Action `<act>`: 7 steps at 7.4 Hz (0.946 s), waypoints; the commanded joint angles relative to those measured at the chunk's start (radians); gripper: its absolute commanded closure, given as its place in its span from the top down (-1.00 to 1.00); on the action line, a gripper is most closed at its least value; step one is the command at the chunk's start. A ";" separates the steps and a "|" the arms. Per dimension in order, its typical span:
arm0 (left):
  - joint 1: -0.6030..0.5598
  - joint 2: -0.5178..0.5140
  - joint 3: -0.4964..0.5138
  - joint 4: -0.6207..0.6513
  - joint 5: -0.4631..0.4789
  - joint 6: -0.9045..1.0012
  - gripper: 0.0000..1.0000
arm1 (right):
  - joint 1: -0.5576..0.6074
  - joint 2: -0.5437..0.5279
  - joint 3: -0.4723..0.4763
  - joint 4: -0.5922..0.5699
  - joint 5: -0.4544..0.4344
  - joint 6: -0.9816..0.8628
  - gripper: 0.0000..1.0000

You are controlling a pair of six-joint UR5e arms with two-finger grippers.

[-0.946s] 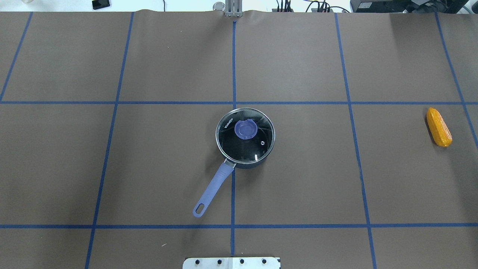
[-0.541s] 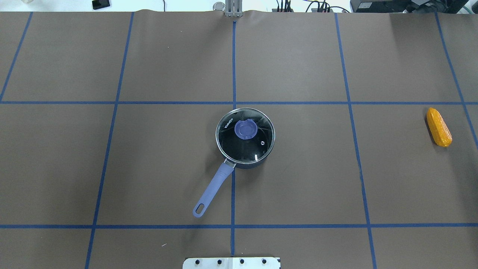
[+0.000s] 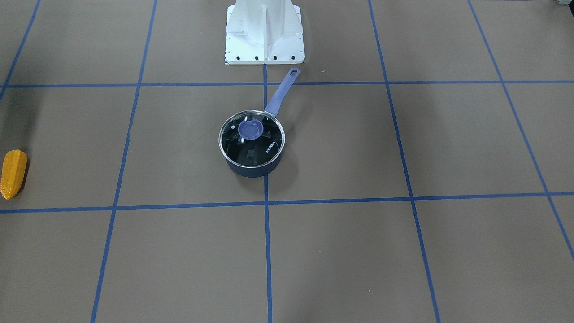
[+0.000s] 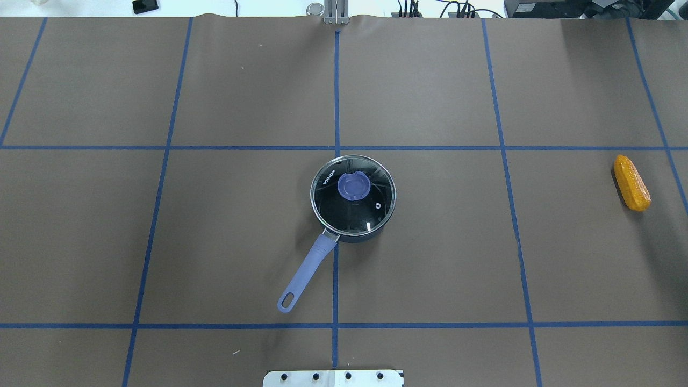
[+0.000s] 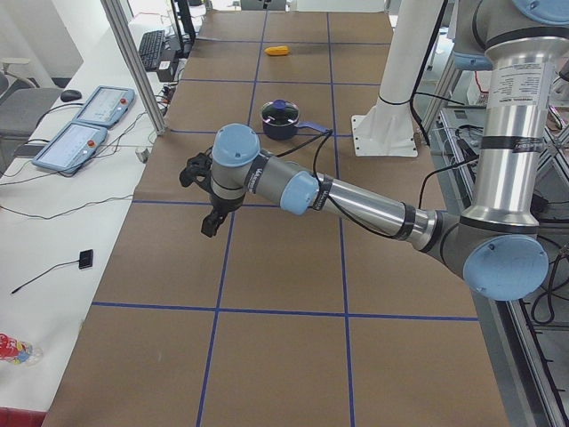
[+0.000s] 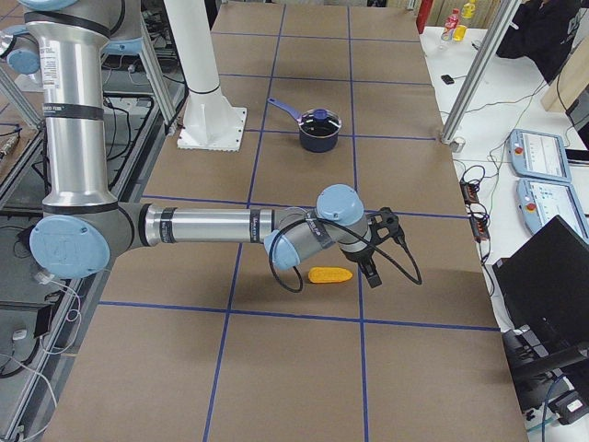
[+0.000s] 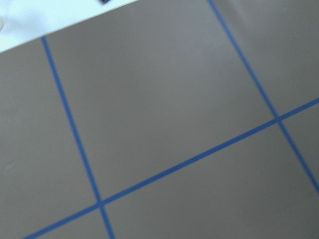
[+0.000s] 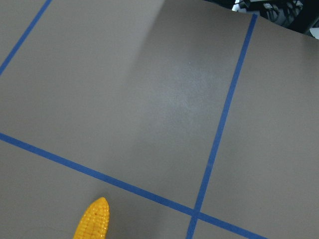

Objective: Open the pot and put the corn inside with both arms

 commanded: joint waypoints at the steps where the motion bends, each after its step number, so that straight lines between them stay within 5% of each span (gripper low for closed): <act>1: 0.148 -0.046 -0.091 -0.049 0.032 -0.311 0.96 | -0.014 0.000 0.052 -0.004 0.013 0.127 1.00; 4: 0.485 -0.193 -0.144 0.001 0.277 -0.785 0.98 | -0.028 -0.012 0.058 -0.005 -0.002 0.217 1.00; 6: 0.663 -0.476 -0.143 0.389 0.383 -0.904 0.98 | -0.031 -0.014 0.056 -0.007 -0.003 0.218 1.00; 7: 0.775 -0.557 -0.133 0.458 0.470 -0.983 0.98 | -0.041 -0.014 0.056 -0.019 -0.003 0.230 1.00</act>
